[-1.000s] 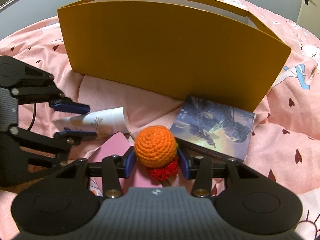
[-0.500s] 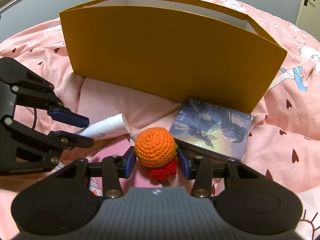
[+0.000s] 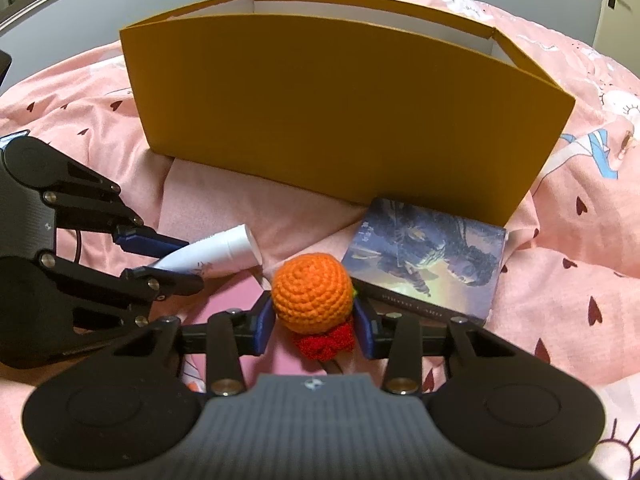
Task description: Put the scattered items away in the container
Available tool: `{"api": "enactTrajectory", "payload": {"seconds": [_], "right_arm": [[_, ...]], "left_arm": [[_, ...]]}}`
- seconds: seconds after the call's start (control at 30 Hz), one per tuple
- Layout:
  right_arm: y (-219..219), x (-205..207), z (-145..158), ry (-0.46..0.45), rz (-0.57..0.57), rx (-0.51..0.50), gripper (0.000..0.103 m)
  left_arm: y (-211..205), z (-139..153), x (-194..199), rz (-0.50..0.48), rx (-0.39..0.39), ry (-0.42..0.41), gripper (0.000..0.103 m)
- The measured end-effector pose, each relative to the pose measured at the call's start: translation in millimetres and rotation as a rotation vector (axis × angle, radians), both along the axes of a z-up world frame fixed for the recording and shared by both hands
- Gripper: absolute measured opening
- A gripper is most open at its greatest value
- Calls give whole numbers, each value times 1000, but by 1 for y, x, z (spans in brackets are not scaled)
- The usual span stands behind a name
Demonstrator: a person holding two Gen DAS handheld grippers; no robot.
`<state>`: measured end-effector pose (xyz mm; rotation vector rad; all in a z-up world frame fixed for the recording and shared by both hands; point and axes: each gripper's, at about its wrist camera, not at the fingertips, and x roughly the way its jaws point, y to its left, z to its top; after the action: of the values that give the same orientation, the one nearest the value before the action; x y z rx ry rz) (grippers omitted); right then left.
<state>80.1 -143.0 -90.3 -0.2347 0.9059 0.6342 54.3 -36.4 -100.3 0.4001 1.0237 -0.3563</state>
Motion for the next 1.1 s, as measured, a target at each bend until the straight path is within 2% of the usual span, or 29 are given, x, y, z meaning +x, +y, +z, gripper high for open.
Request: {"api": "enactTrajectory", "payload": {"seconds": [0.33, 0.7, 0.83, 0.97, 1.1], "right_arm": [[-3, -14, 22, -74, 34, 34, 44], [-17, -17, 68, -180, 70, 119, 44], [-17, -11, 85, -198, 73, 163, 44], [-15, -2, 101, -229, 69, 197, 44], [-9, 8, 116, -269, 78, 209, 44]], "left_arm": [[4, 33, -22, 90, -102, -57, 23], [9, 96, -39, 112, -197, -178, 23], [16, 124, -53, 112, -219, -241, 23], [20, 147, -42, 111, -228, -299, 23], [20, 160, -27, 99, -202, -353, 23]]}}
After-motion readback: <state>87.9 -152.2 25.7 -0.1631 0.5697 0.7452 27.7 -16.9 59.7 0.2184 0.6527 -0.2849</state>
